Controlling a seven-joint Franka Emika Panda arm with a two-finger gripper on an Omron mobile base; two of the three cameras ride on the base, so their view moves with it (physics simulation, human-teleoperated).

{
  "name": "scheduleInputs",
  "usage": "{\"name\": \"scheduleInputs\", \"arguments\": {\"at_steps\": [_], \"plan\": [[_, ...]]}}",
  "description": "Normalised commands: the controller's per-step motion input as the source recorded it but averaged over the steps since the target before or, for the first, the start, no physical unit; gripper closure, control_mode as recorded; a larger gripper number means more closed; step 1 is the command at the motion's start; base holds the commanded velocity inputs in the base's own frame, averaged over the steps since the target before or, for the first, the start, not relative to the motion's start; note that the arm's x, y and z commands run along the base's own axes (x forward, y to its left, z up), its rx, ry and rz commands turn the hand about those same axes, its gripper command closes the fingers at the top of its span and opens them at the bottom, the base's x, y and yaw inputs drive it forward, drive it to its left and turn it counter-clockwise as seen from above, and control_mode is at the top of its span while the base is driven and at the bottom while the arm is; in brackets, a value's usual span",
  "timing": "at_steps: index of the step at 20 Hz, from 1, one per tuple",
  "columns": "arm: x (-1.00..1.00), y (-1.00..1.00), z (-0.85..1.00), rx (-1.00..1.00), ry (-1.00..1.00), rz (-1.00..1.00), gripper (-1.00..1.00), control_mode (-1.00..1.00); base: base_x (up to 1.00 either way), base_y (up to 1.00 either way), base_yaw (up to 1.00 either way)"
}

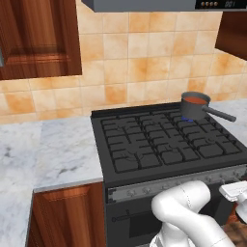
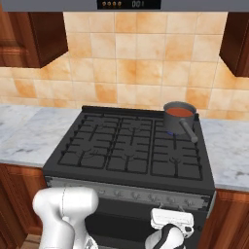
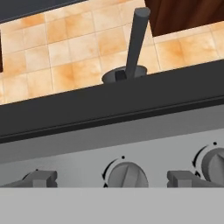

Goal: Wait until the marinara sauce is simmered to a deep red color and then turn off the stove.

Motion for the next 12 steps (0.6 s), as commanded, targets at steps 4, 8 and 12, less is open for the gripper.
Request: {"name": "scheduleInputs", "arguments": {"at_steps": [4, 8, 12], "plan": [[0.05, 0.0, -0.01, 0.0, 0.0, 0.0, -1.0, -1.0, 0.0, 0.0, 0.0], [0.04, 0.0, -0.01, 0.0, 0.0, 0.0, -1.0, -1.0, 0.0, 0.0, 0.0], [0.05, -0.02, -0.03, 0.0, 0.0, 0.0, -1.0, -1.0, 0.0, 0.0, 0.0]]}}
